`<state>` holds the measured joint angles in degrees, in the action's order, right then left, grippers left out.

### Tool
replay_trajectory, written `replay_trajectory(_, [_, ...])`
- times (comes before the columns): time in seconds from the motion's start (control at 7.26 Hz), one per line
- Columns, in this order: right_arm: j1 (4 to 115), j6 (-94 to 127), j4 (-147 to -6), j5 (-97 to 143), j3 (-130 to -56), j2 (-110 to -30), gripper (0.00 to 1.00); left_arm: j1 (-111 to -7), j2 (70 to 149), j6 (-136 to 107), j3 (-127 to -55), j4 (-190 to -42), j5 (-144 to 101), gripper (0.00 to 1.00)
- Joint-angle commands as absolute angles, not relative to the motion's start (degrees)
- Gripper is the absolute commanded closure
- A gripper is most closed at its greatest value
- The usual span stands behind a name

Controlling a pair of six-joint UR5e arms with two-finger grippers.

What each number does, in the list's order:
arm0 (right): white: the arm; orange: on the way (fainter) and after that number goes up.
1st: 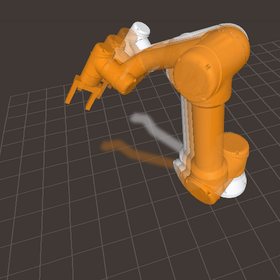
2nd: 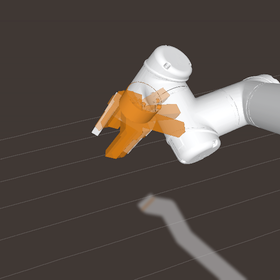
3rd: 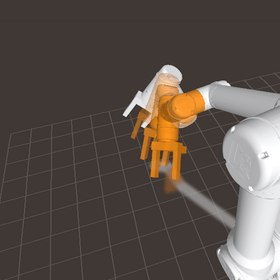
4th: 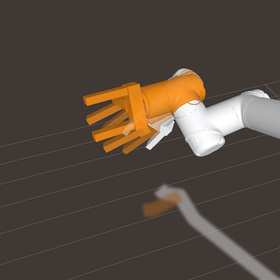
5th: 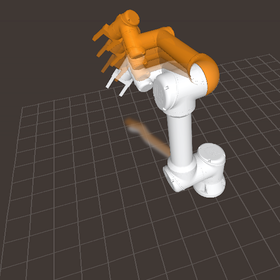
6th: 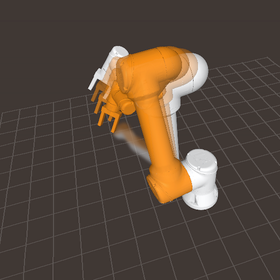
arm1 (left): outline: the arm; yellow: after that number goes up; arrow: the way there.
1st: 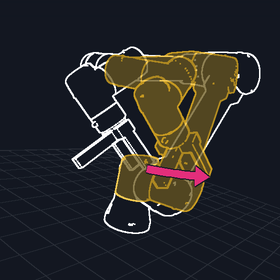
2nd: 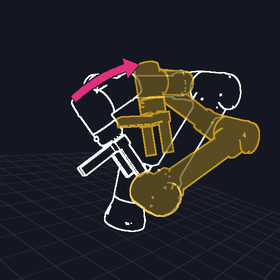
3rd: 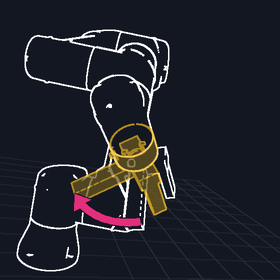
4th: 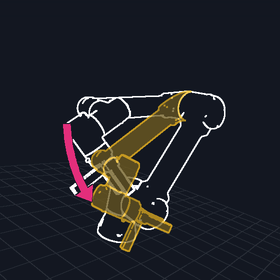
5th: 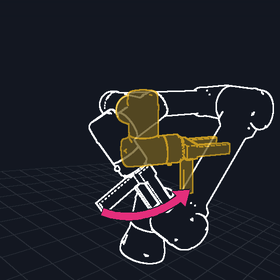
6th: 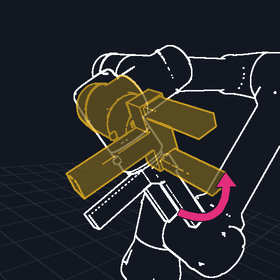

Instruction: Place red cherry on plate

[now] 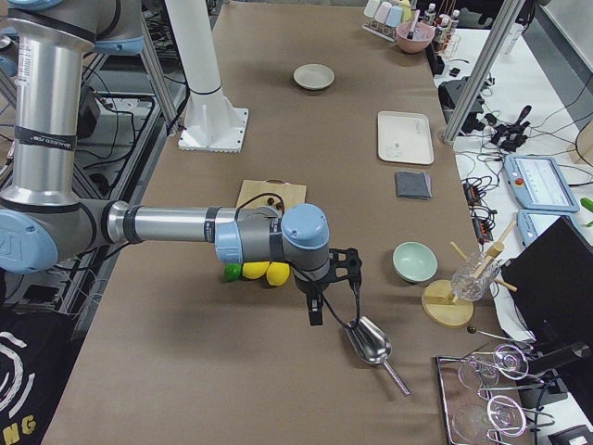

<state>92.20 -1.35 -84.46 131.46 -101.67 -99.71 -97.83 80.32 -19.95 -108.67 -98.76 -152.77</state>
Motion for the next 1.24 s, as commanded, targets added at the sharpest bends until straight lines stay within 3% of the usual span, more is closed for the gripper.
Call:
replay_trajectory(0.0, [92.11, -1.32, -84.46, 131.66, -101.69, -99.41, 0.00, -93.44, 76.33, -26.51, -110.39, -111.53, -155.74, 0.02])
replay_trajectory(0.14, [92.11, -1.32, -84.46, 131.66, -101.69, -99.40, 0.00, -92.47, 72.37, -28.89, -108.30, -122.58, -156.00, 0.02])
replay_trajectory(0.55, [91.76, -1.32, -84.55, 131.66, -101.69, -98.79, 0.00, -84.07, 77.95, -42.01, -105.21, -123.66, -155.40, 0.02])
replay_trajectory(0.83, [91.50, -1.23, -84.55, 131.57, -101.60, -98.88, 0.00, -67.15, 79.18, -50.98, -105.04, -128.72, -140.61, 0.02])
replay_trajectory(1.1, [91.15, -1.23, -84.55, 131.57, -101.43, -98.62, 0.00, -53.94, 86.81, -61.06, -102.40, -129.81, -135.64, 0.02])
